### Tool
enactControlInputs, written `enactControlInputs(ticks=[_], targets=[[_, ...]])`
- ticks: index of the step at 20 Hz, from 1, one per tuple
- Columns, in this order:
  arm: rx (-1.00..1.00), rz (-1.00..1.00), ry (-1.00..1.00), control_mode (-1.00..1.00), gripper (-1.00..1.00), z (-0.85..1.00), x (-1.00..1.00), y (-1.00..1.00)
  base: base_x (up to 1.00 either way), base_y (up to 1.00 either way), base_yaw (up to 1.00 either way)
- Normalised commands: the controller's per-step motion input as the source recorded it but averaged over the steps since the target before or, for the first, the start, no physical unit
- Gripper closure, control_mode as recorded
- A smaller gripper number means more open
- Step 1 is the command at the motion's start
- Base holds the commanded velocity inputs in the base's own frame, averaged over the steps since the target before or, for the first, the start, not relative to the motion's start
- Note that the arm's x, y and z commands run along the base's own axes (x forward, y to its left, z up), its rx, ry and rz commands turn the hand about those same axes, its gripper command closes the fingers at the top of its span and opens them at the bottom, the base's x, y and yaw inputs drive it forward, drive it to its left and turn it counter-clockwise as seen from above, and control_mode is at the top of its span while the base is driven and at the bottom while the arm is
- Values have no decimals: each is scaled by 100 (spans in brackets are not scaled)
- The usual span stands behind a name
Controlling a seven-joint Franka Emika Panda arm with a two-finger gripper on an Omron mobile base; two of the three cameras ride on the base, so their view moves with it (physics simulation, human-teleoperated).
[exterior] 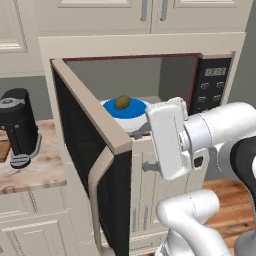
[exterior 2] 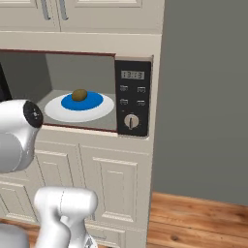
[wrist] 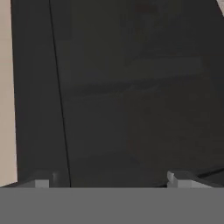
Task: Retrieve the reheated potato from the microwave, then place the potato, cheese, and condiment on the cutting board.
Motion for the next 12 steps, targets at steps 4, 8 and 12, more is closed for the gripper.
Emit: enactControlInputs(ticks=[4, 8, 12], targets=[[-24, -22, -10, -100, -100, 6, 44, -77, 0, 0, 0], [-33, -22, -18, -100, -100, 4, 57, -57, 0, 0, 0], [-35, -19, -20, -100, -100, 1, 67, -39, 0, 0, 0]])
